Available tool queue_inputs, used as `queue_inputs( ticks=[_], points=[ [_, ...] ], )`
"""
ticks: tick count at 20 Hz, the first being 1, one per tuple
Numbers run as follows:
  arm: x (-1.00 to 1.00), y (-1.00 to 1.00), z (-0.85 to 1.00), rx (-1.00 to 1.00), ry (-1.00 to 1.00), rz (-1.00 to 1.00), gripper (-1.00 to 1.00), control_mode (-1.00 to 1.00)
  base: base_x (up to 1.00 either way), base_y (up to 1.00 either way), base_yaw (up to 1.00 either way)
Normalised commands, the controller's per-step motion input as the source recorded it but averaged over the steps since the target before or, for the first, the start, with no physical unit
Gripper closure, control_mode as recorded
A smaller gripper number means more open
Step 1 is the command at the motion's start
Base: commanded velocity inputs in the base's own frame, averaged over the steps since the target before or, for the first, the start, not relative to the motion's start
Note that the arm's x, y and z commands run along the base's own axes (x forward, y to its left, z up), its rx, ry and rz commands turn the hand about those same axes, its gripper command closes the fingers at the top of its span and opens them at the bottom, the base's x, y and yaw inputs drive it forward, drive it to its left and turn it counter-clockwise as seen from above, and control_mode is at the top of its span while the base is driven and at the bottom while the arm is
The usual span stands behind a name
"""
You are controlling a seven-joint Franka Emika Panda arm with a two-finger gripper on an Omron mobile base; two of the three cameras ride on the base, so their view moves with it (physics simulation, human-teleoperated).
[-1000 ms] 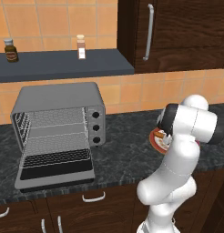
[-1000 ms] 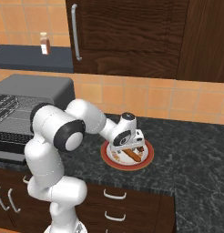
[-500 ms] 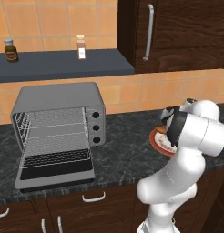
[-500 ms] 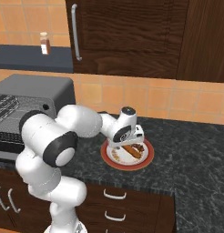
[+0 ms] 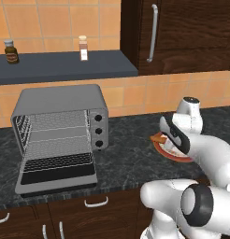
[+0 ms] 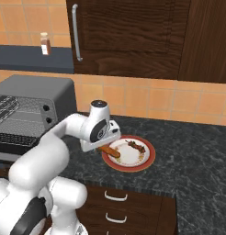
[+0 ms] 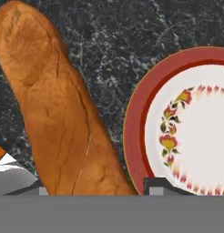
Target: Pick up the kebab skewer and baguette bread, and place them inside the toaster oven. Close the toaster oven door and start by setting the timer.
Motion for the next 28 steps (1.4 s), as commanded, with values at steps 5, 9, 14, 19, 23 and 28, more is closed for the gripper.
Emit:
queue_inputs(
  ticks=[5, 9, 14, 19, 23, 28],
  points=[
    [-0.35, 1.0, 0.04, 0.0, 0.0, 0.05, 1.0, -1.0, 0.0, 0.0, 0.0],
    [0.0, 1.0, 0.01, -0.07, -0.07, 0.18, 1.0, -1.0, 0.0, 0.0, 0.0],
    [0.28, 1.0, 0.0, -0.01, 0.0, 0.1, 1.0, -1.0, 0.0, 0.0, 0.0],
    [0.16, 1.0, 0.25, -0.06, 0.0, 0.13, 1.0, -1.0, 0.0, 0.0, 0.0],
    [0.0, 1.0, 0.76, -0.11, 0.06, 0.13, 1.0, -1.0, 0.0, 0.0, 0.0],
    [0.16, 1.0, 0.74, -0.06, 0.23, 0.03, 1.0, -1.0, 0.0, 0.0, 0.0]
  ],
)
